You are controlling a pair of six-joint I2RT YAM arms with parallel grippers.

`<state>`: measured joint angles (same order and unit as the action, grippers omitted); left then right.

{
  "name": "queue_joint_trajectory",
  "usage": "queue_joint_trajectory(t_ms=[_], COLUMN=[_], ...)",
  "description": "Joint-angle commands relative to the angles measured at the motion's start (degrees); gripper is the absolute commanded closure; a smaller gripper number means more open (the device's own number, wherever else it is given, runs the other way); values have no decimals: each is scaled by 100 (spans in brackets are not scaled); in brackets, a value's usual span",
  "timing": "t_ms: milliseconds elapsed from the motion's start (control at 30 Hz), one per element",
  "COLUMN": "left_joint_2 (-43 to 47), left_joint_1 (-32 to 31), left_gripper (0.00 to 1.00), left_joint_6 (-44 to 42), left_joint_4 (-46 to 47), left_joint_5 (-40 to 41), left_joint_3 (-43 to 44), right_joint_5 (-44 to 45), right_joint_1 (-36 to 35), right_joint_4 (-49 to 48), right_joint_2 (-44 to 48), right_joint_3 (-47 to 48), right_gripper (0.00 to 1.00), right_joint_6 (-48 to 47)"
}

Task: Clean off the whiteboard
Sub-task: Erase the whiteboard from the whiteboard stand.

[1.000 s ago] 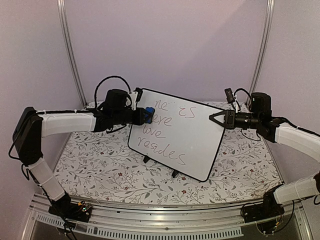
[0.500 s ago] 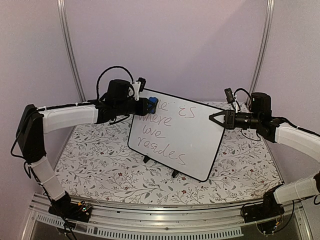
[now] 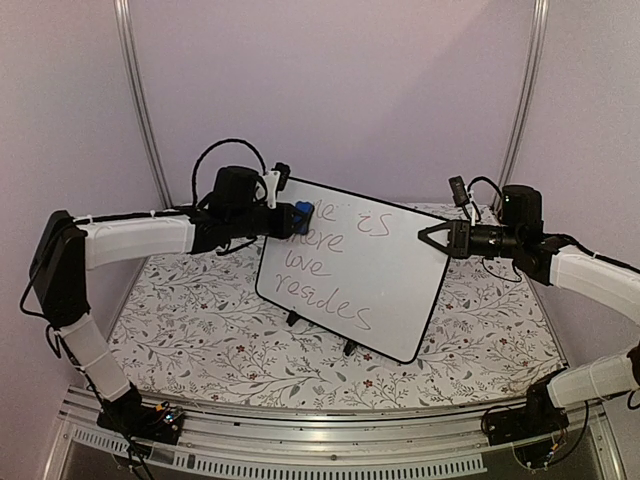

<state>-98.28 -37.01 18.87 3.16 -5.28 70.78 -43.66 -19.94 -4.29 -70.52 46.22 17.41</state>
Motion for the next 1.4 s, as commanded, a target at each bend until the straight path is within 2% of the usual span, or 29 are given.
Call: queue_joint_trajectory(t_ms=[0, 267, 867, 1033, 1367], left_joint_2=[197, 265, -259, -175, 98], left_joint_1=[-60, -60, -107, -134, -235], left_gripper=[100, 100, 100, 100, 100], left_joint_6=[120, 179, -175, -89, 153], left_joint_4=[-22, 130, -247, -210, 71], left_joint_5=[104, 114, 160, 75, 193], left_joint_3=[-453, -698, 584, 394, -549], right_joint_5=[-486, -486, -485, -461, -453], right_joint_1=[-254, -260, -264, -264, -262], right_joint_4=[337, 337, 333, 351, 341], right_joint_2=[-69, -76, -80, -59, -59], right_joint_3=[2, 19, 1, 1, 10], right_gripper=[100, 100, 100, 100, 100], right_joint_6=[-563, -568, -572, -576, -572])
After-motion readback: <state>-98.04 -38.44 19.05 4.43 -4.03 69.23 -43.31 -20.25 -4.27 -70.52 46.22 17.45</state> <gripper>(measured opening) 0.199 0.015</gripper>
